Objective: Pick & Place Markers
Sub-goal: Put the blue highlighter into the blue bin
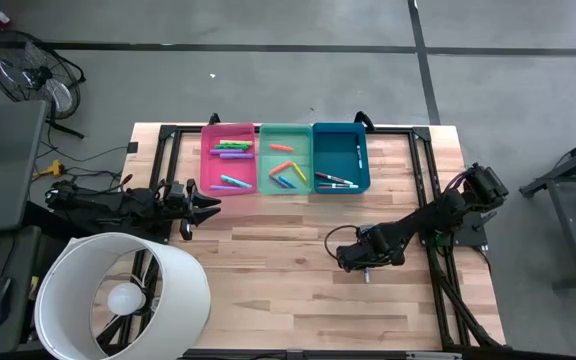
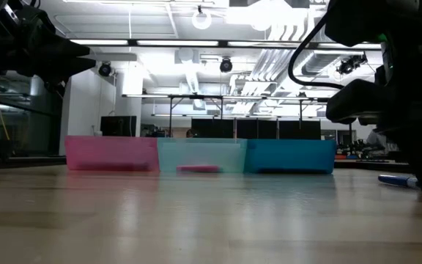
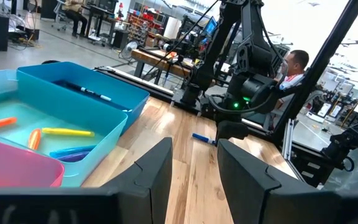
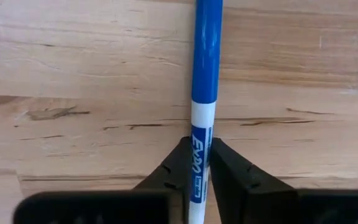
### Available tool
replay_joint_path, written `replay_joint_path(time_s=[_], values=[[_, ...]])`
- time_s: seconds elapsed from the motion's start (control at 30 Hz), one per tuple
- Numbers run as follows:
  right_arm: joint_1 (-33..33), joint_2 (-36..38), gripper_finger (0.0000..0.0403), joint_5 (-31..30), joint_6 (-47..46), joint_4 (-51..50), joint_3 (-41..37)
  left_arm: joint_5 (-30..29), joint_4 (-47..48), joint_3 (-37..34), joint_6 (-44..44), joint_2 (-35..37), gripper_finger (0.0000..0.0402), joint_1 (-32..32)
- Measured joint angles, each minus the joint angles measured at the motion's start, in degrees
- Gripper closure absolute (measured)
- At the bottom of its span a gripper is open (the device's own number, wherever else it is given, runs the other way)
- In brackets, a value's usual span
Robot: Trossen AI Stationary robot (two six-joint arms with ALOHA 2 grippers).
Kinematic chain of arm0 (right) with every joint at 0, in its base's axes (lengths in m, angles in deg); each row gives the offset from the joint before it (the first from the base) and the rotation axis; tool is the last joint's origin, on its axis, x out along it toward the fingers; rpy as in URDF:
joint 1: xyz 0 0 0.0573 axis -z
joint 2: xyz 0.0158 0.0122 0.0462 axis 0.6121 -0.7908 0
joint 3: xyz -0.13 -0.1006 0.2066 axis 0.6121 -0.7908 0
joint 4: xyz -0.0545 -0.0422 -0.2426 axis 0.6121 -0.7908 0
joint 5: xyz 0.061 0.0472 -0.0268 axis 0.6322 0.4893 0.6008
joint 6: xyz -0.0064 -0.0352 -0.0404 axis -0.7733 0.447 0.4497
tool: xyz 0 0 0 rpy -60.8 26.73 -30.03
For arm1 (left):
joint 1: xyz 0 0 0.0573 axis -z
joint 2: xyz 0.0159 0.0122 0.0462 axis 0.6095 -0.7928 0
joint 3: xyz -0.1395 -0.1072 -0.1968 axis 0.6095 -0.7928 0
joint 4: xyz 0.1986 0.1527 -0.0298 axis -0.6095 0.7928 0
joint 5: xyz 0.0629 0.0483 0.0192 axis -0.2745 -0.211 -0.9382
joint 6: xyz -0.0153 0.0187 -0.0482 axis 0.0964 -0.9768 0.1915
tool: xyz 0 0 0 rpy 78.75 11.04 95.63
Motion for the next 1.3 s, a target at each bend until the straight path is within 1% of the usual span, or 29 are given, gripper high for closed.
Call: replay_joint_path(time_s=[0.13,0.8,0.97,1.07,1.3], values=[[0.02,0.00,0.0384,0.09,0.00,-0.10,0.00,0.00,0.00,0.00,-0.02,0.02,0.0275,0.00],[0.02,0.00,0.0384,0.09,2.72,0.17,0.04,0.00,0.00,0.00,-0.02,0.02,0.0275,0.00],[0.44,0.59,0.0384,-0.12,4.34,-1.73,1.96,0.00,0.00,0.00,-0.02,0.00,0.0275,0.00],[0.88,1.67,0.0388,-0.29,6.08,-2.35,2.82,0.00,-0.02,0.00,-0.02,0.02,0.0275,0.02],[4.14,3.84,0.0388,-1.34,13.94,-4.52,4.84,0.00,-0.02,0.00,0.00,0.02,0.0275,0.00]])
